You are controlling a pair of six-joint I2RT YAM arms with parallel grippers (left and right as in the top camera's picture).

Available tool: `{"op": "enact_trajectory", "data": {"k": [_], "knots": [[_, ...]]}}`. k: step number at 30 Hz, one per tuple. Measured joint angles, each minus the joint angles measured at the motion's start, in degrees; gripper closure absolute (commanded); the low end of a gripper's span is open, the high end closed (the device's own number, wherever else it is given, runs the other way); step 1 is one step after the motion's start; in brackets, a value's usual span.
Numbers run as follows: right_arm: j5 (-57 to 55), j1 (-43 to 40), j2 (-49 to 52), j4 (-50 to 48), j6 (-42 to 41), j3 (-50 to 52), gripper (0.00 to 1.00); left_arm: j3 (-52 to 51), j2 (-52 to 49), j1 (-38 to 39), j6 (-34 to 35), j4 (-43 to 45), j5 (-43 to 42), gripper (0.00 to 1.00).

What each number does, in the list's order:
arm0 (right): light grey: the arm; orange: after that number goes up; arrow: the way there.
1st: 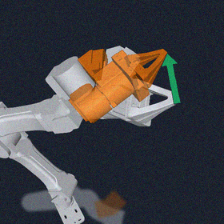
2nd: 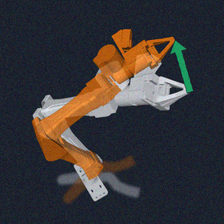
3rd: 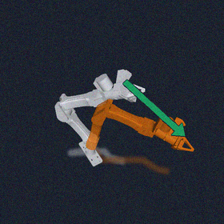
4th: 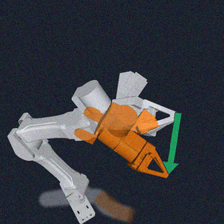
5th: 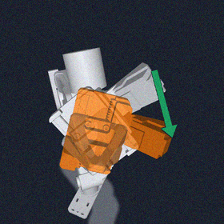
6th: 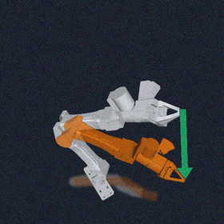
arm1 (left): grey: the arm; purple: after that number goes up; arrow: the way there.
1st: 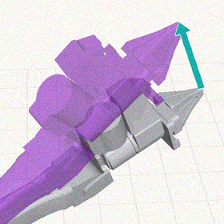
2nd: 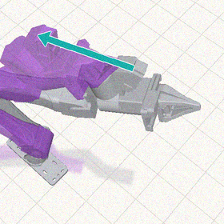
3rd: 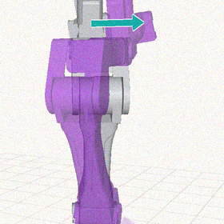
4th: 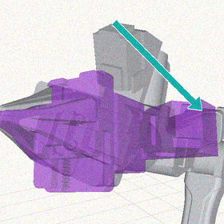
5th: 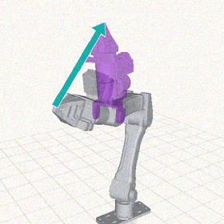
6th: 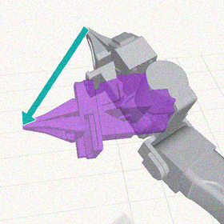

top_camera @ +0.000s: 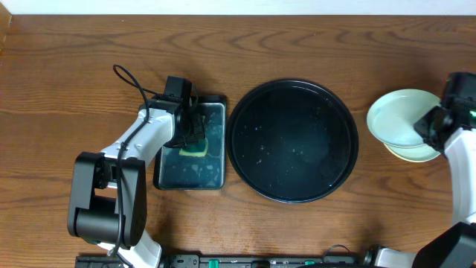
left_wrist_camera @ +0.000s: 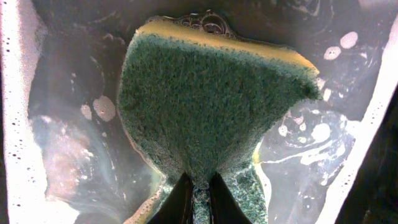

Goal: Clean dirty plates on tray and stack at the side
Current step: 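Lower the plate onto the stack and open the right gripper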

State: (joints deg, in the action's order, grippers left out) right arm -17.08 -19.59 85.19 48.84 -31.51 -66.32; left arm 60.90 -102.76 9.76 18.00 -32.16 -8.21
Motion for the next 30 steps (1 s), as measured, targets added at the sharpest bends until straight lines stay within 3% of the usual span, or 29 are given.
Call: {"op": "enact_trajectory", "data": {"k": [11, 30], "knots": [[2.4, -8.4, 0.0, -1.4, -0.1, 0.0, 0.99, 0.0, 0.0, 0.0, 0.0, 0.0, 0.0, 0.92], [3.0, -8.7, 5.8, -5.1, -0.1, 0.0, 0.98, 0.0, 0.0, 0.0, 0.0, 0.0, 0.0, 0.92]]}}
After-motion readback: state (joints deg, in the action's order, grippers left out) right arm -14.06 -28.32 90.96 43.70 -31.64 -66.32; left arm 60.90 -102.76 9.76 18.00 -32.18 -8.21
